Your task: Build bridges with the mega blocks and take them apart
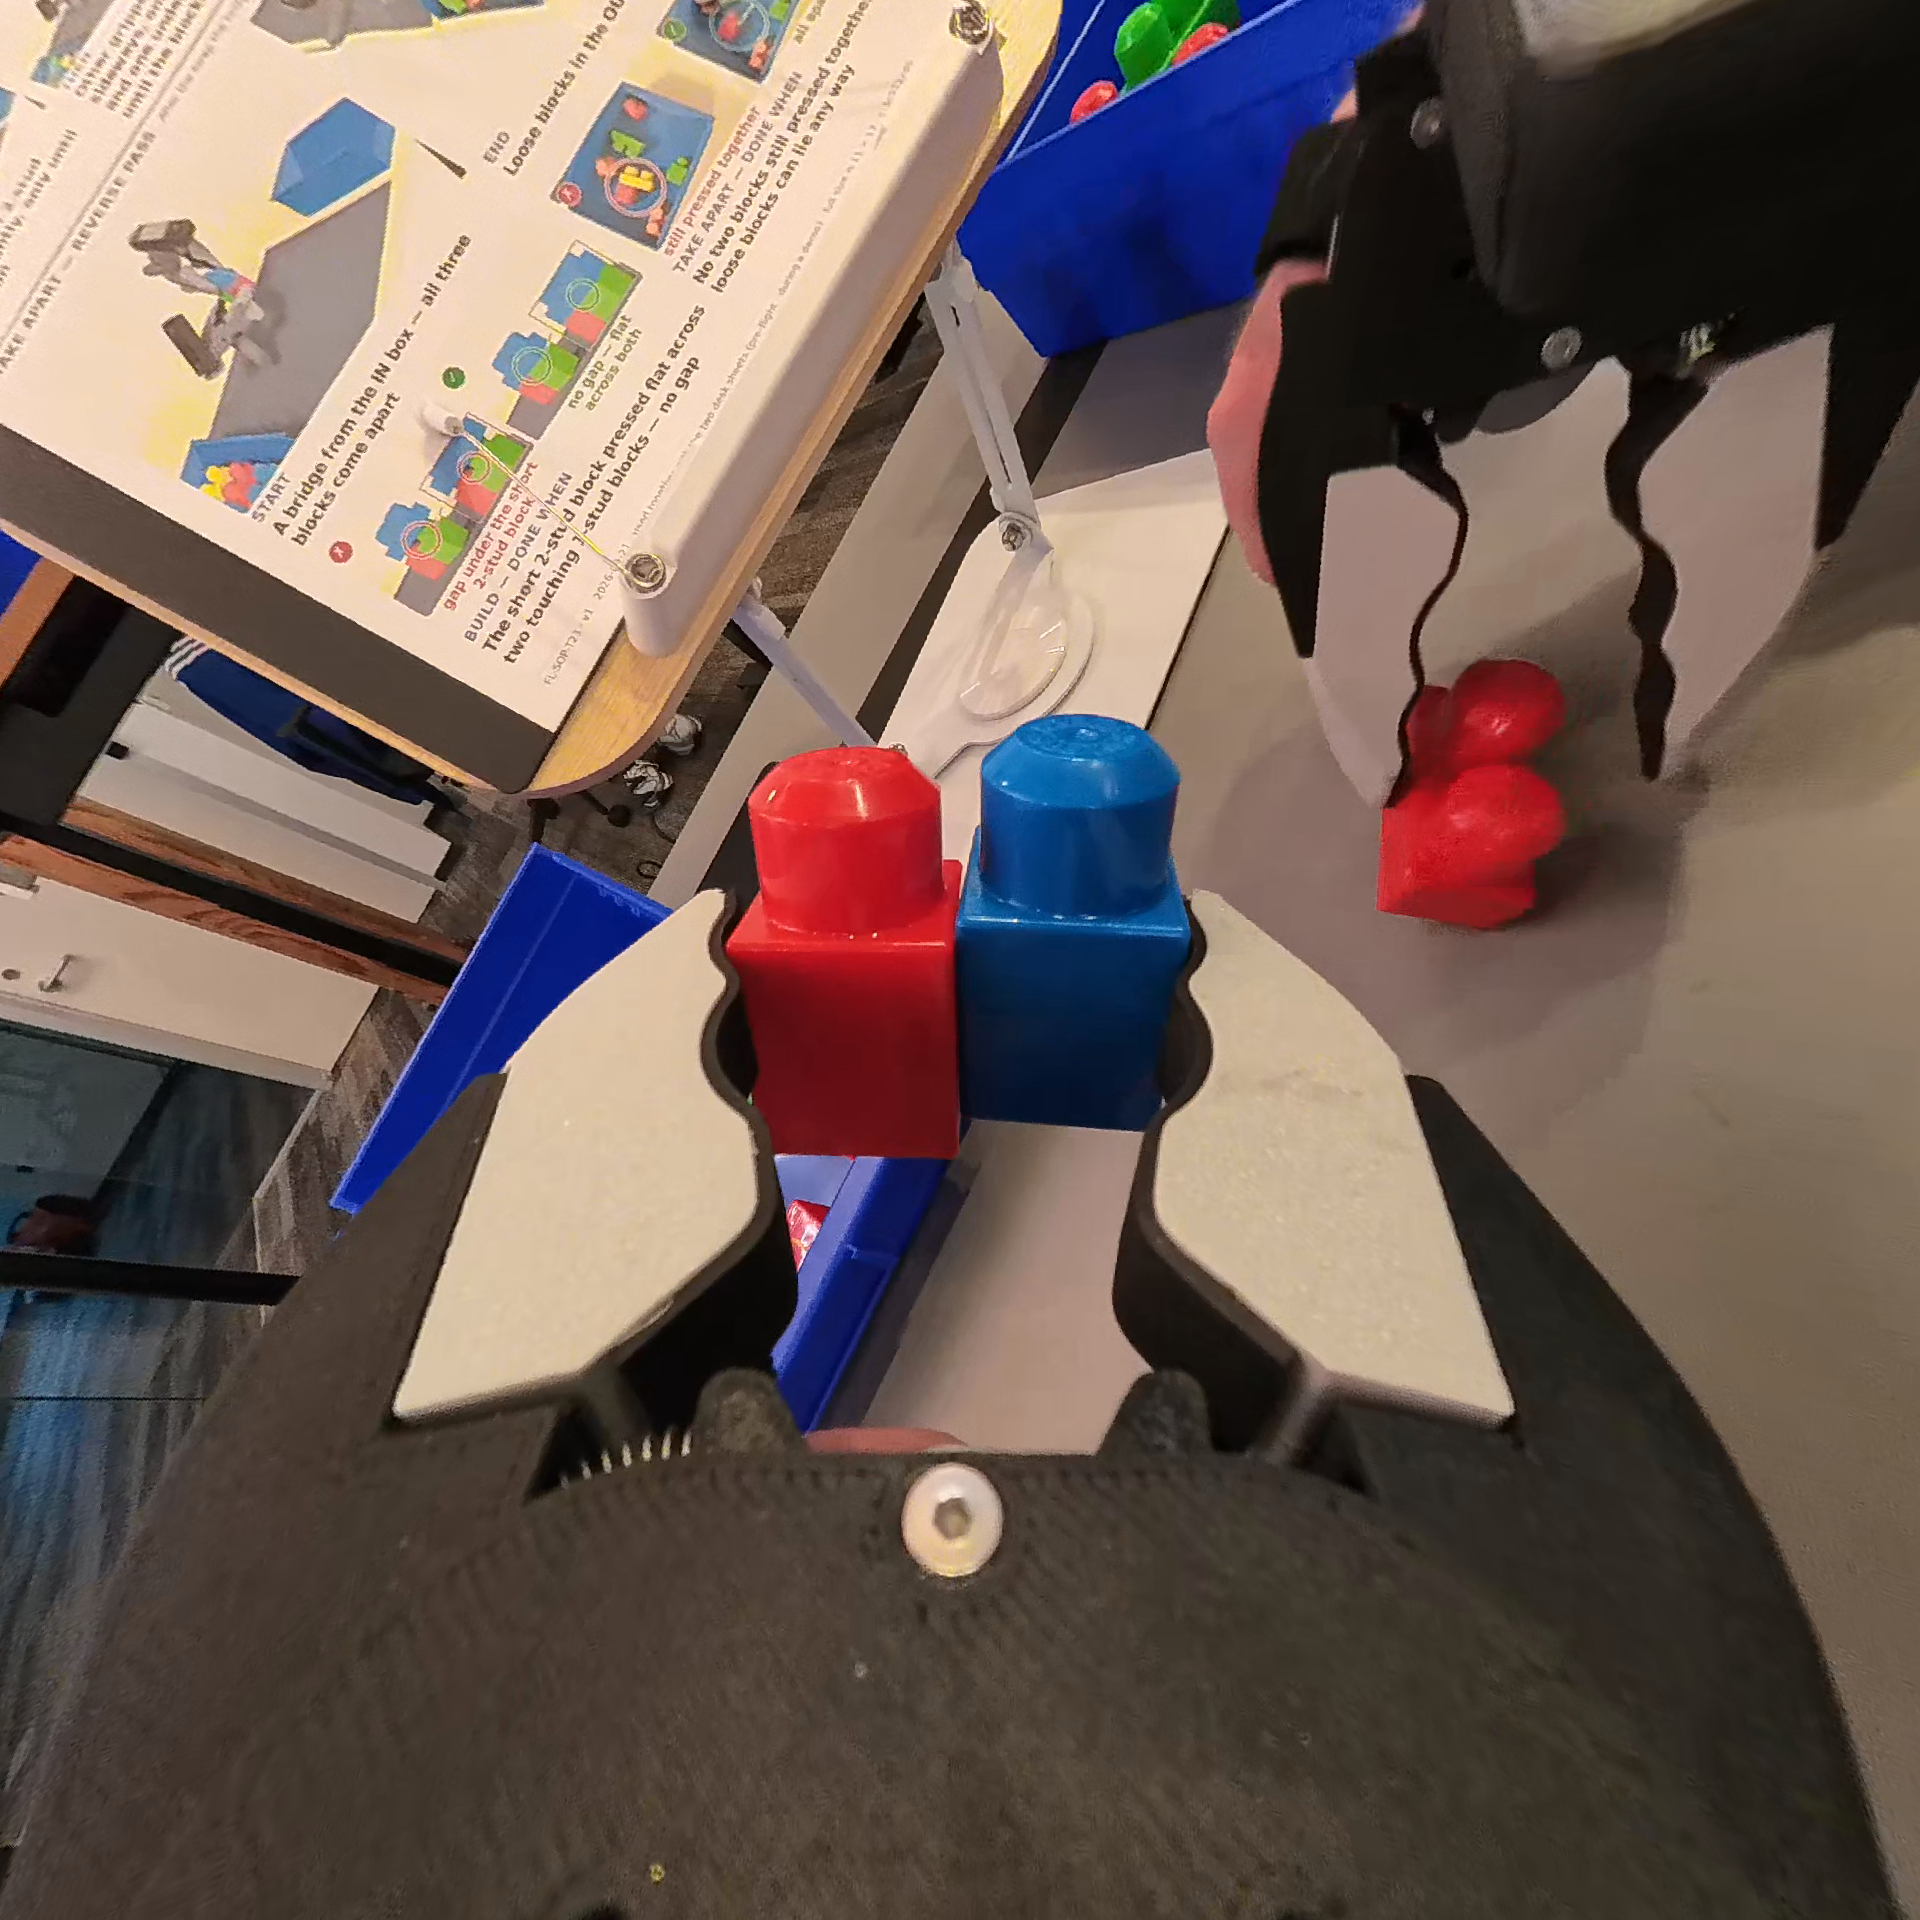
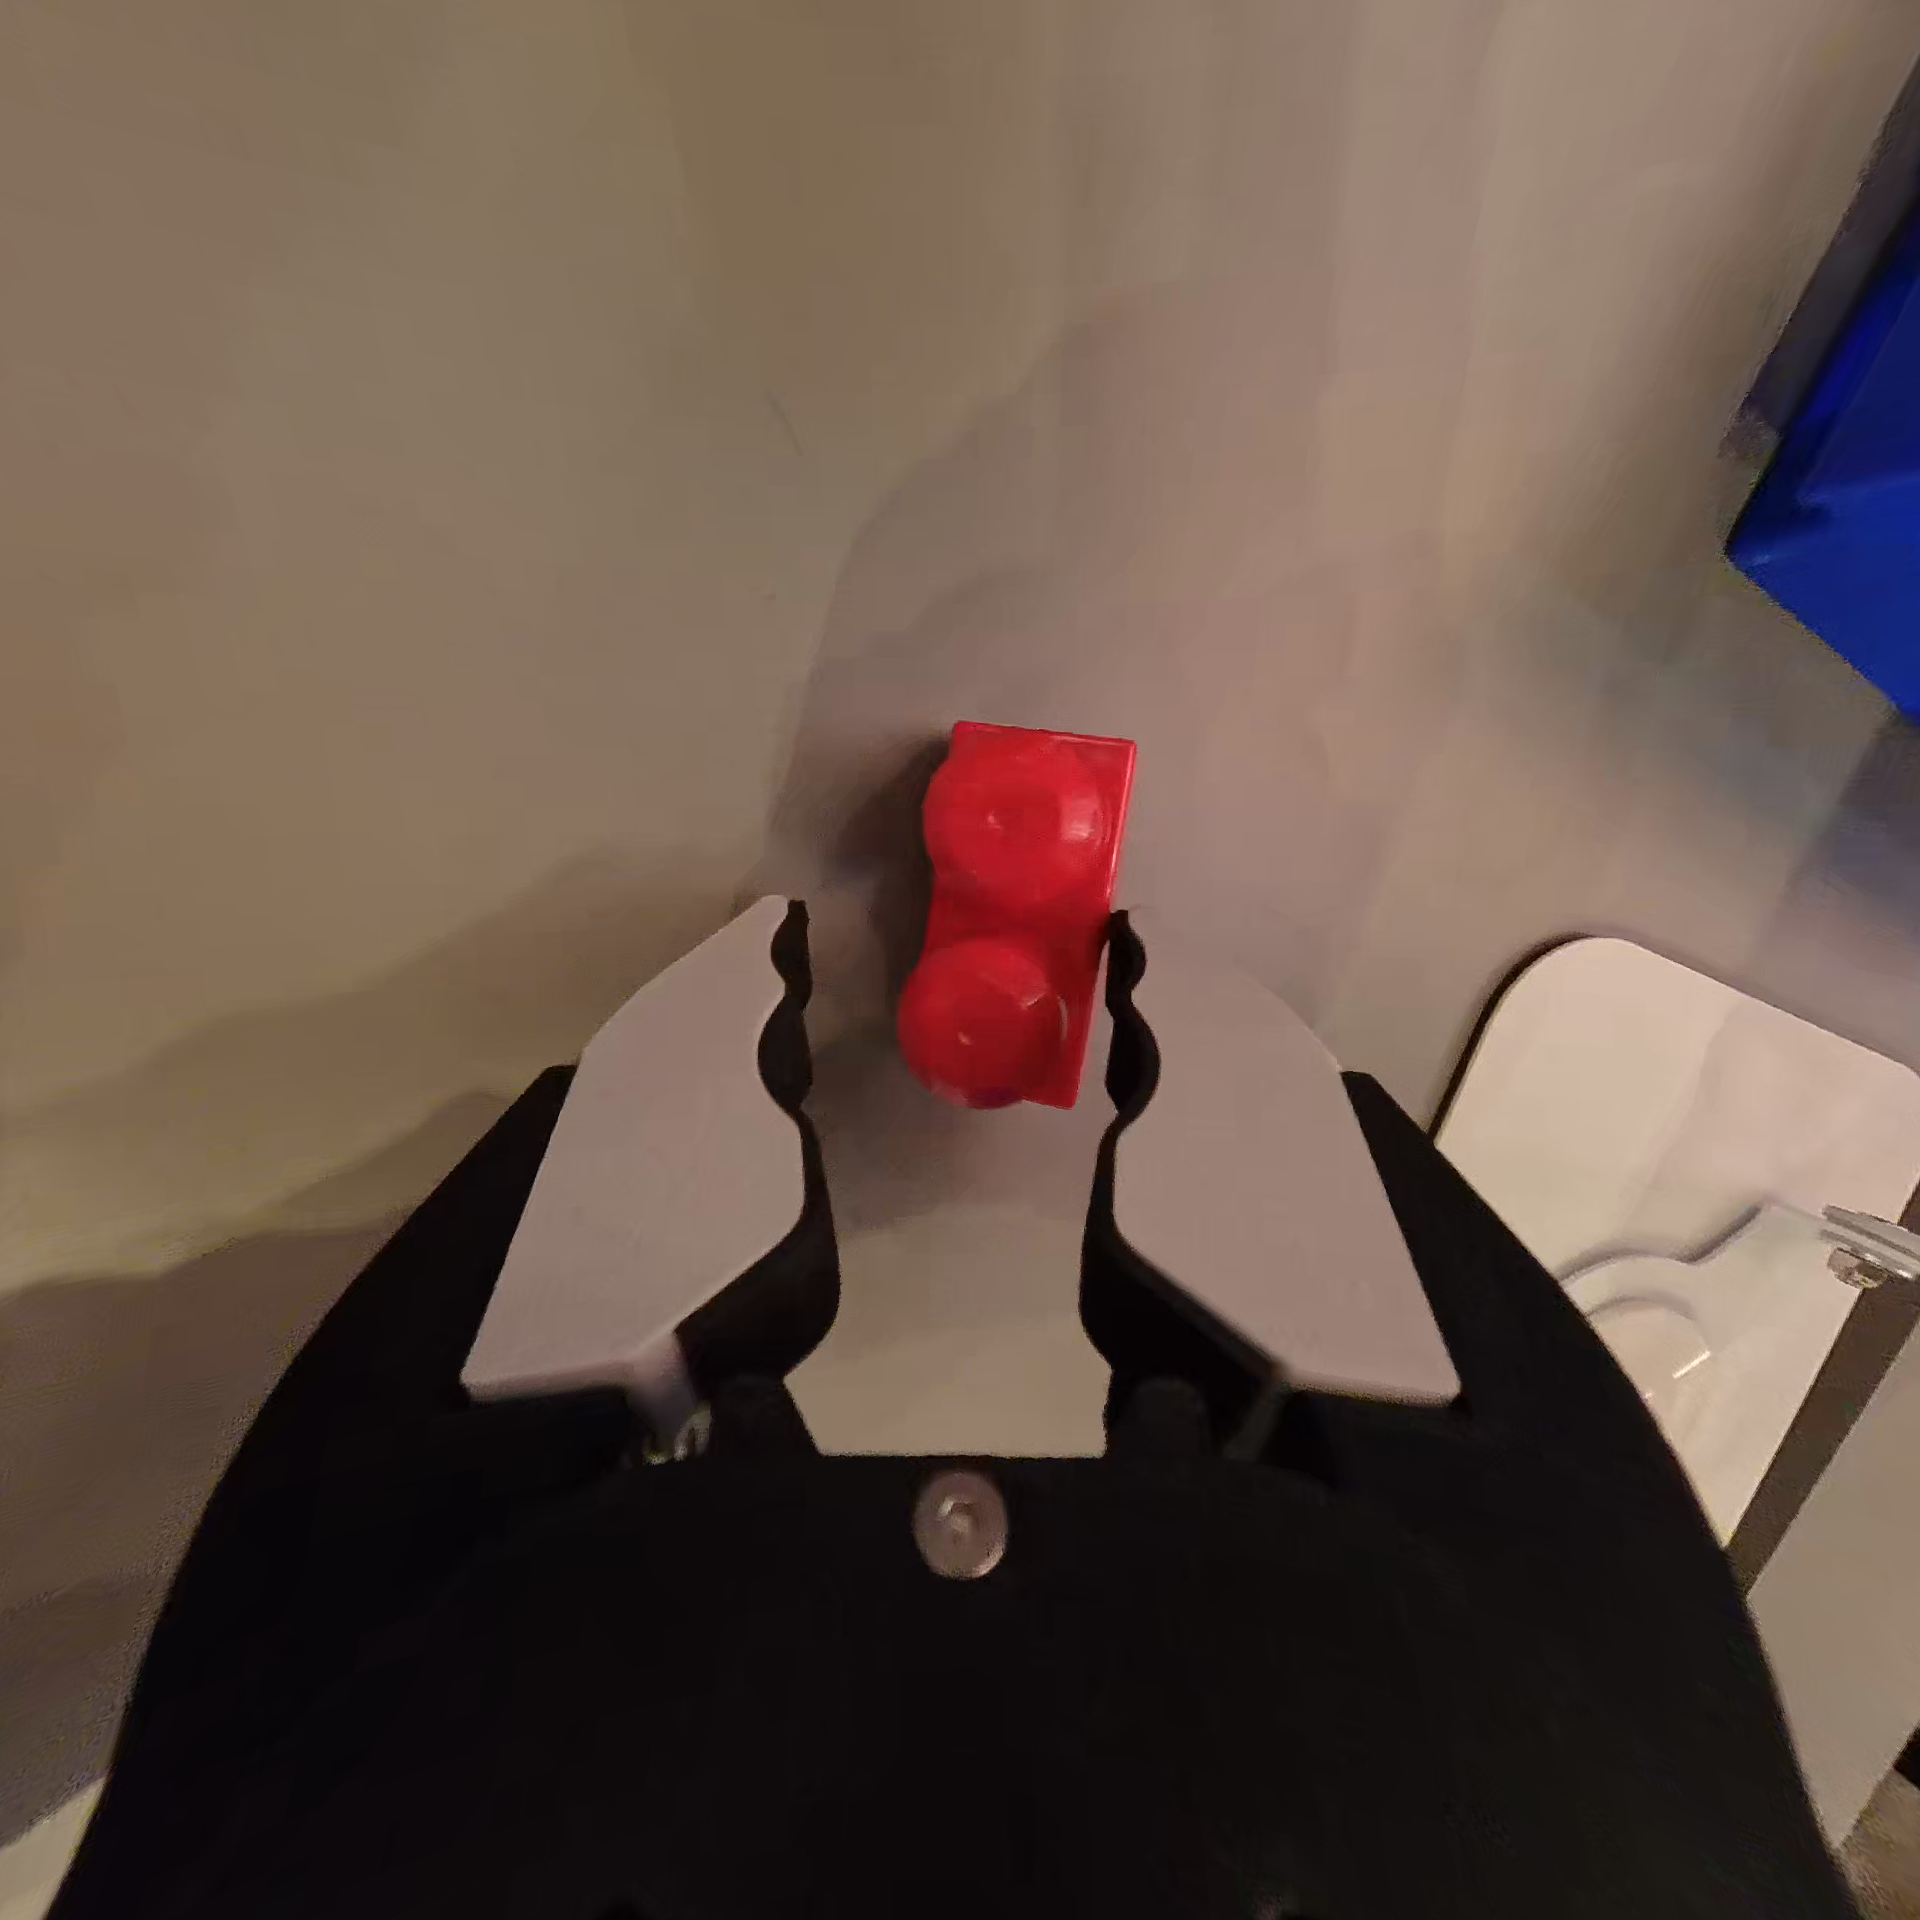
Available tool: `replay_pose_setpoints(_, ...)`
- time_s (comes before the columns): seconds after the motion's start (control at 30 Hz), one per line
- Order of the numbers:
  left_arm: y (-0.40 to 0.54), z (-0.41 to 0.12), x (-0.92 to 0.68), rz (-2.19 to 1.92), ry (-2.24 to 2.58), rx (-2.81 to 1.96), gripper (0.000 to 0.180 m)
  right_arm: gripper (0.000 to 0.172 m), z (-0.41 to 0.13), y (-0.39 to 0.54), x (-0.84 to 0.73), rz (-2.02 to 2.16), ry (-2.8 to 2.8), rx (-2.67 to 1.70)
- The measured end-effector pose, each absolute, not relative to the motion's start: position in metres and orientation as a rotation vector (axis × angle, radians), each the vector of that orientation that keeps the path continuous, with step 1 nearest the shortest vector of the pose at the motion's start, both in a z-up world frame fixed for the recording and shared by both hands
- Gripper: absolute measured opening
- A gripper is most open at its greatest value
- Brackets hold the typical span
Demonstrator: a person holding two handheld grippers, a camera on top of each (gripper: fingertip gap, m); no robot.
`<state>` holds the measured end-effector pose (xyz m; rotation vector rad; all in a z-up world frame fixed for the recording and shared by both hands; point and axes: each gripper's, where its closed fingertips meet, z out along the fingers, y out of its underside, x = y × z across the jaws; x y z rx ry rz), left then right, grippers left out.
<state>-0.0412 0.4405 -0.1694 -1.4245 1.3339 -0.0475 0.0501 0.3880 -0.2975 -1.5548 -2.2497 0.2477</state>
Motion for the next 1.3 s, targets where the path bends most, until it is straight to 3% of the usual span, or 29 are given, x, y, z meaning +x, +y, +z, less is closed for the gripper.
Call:
replay_pose_setpoints(0.1, 0.441, -0.168, -0.042, -0.046, 1.329, -1.423, 0.075, 0.033, -0.299, 0.395, 0.042, 0.249, -2.199, -1.551)
replay_pose_setpoints(0.3, 0.443, -0.172, -0.043, -0.037, 1.327, -1.443, 0.075, 0.033, -0.294, 0.404, 0.042, 0.323, -2.11, -1.649)
replay_pose_setpoints(0.53, 0.454, -0.16, -0.043, 0.18, 1.292, -1.454, 0.075, 0.033, -0.155, 0.425, 0.022, 1.005, -1.342, -1.645)
replay_pose_setpoints(0.63, 0.458, -0.153, -0.035, 0.318, 1.302, -1.423, 0.075, 0.033, -0.12, 0.431, 0.023, 1.213, -1.08, -1.598)
replay_pose_setpoints(0.83, 0.464, -0.136, -0.011, 0.489, 1.333, -1.354, 0.075, 0.033, -0.105, 0.435, 0.022, 1.383, -0.869, -1.554)
replay_pose_setpoints(1.3, 0.467, -0.108, 0.024, 0.571, 1.364, -1.256, 0.075, 0.033, -0.09, 0.443, 0.035, 1.336, -0.786, -1.462)
